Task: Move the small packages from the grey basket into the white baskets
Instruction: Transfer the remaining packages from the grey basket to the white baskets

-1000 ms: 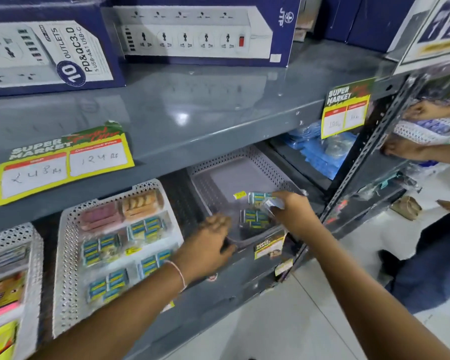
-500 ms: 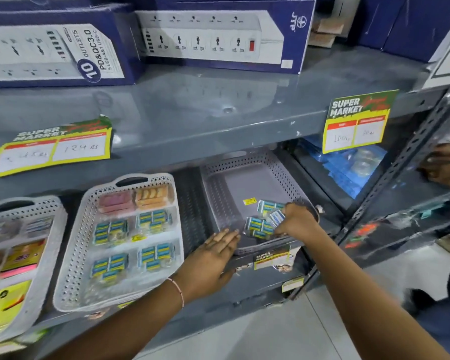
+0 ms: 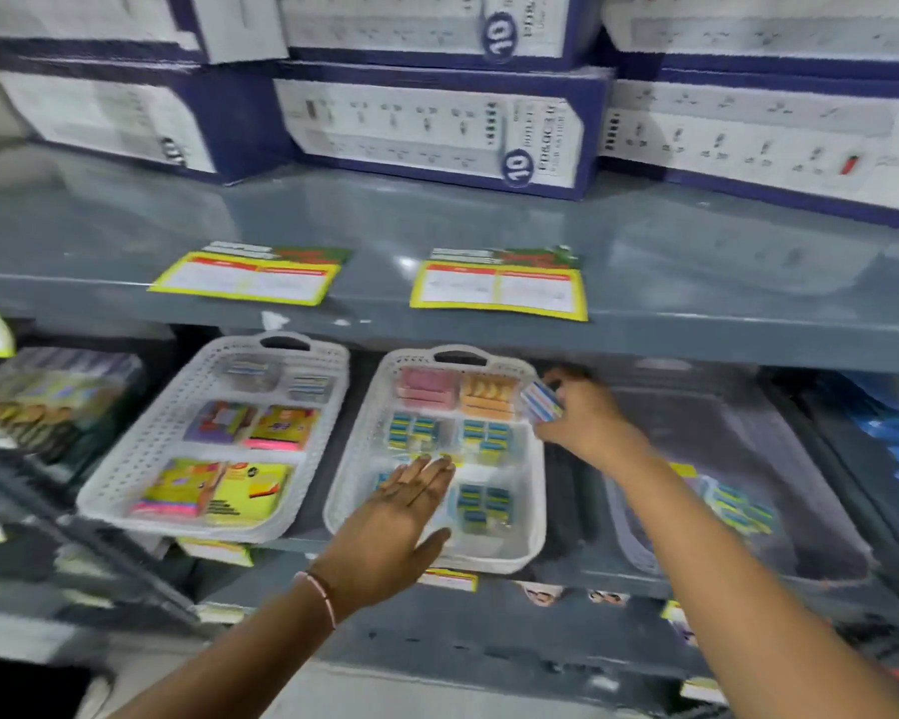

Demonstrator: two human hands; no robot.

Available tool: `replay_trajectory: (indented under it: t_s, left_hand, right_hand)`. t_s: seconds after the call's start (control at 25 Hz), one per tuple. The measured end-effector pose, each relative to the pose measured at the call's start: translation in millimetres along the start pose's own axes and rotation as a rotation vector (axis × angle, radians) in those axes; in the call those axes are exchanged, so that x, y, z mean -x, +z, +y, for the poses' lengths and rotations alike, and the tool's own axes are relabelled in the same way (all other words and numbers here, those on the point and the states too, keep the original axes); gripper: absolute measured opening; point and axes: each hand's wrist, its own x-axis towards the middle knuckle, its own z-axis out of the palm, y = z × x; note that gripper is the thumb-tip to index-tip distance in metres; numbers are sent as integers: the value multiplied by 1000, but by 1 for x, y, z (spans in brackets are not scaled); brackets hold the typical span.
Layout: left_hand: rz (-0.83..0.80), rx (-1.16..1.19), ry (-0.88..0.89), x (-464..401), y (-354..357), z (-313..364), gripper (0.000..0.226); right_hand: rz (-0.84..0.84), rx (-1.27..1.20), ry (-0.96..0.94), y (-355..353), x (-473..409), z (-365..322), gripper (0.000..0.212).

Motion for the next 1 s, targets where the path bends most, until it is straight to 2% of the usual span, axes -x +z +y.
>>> replay_trajectory:
  t_s: [0.12, 0.24, 0.4, 0.48, 0.64, 1.0]
  left_hand:
    - [-3, -13, -155, 54, -20, -68, 66]
    - [-15, -63, -245, 106, -34, -122, 67]
    - [-31, -112, -282, 147, -42, -165, 62]
    - [-38, -134, -232, 157, -42, -180, 67]
    - [-33, -143, -152, 165, -38, -189, 49]
    - [0, -93, -97, 171, -37, -194, 54]
  right_hand:
    - [-43, 27, -188, 40, -23, -83, 60]
    - [-47, -11, -314, 88, -45, -160, 53]
    - [-91, 17, -354, 151, -90, -230, 55]
    - [-130, 69, -336, 176, -110, -249, 55]
    - [-120, 67, -300, 206, -127, -266, 45]
    - [-141, 160, -272, 229, -149, -275, 38]
